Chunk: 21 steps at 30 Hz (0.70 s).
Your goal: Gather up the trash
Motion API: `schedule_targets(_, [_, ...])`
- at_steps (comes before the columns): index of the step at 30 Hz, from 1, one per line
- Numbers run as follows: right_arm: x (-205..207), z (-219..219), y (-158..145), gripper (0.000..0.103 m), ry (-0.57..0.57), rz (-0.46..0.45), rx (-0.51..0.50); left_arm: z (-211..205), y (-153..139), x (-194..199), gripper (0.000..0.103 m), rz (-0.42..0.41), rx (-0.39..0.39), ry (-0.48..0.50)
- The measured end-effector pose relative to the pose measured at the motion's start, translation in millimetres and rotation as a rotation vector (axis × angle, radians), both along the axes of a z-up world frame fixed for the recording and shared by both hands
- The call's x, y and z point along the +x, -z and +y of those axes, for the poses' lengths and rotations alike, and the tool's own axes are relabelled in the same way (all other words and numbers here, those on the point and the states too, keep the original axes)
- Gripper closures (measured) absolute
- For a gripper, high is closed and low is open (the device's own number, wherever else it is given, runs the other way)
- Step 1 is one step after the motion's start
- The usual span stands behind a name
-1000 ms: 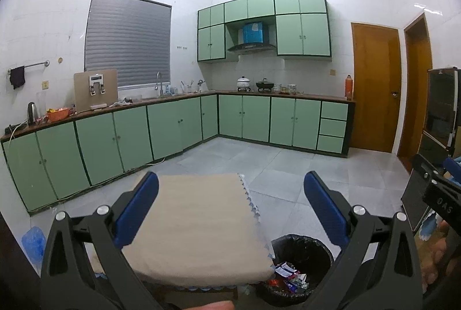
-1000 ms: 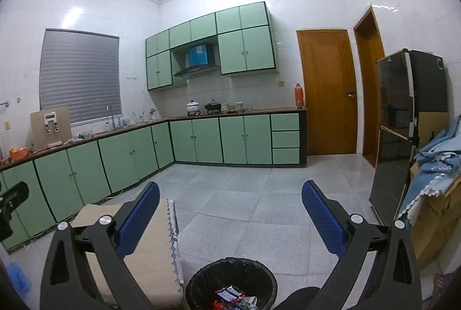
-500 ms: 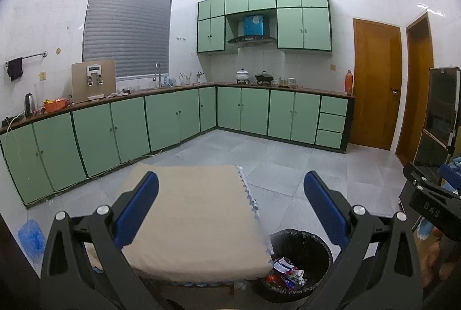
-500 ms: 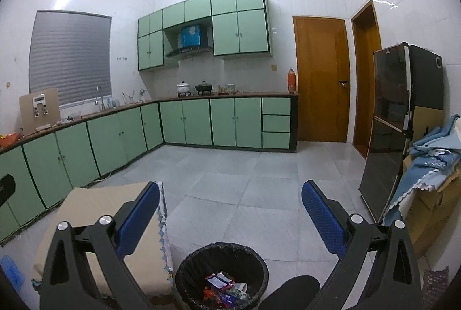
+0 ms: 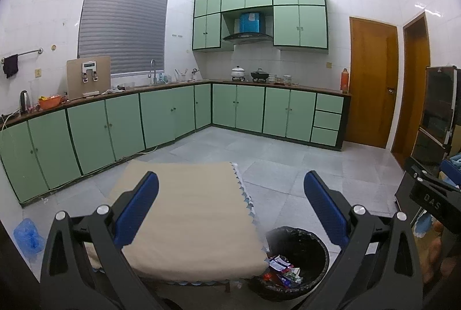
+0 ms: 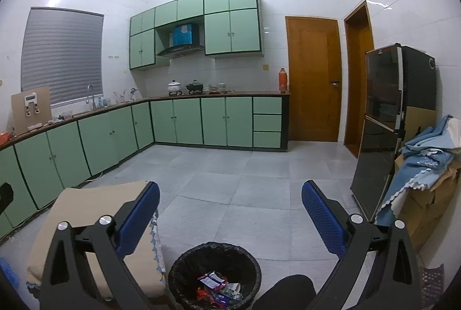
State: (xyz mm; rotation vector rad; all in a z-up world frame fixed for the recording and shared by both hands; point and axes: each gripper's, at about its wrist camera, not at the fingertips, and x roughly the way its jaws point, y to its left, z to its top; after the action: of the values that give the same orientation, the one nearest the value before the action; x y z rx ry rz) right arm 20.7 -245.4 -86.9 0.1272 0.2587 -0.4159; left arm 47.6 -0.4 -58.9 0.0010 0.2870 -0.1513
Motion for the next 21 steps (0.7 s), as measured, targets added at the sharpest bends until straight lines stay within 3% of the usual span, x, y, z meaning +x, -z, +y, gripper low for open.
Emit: schedule_targets(21, [-2.2, -1.6, -1.5, 0.006, 0.053, -0.015, -0.013, -3.5, 7.5, 0.0, 0.005, -0.003, 0.004, -0.005])
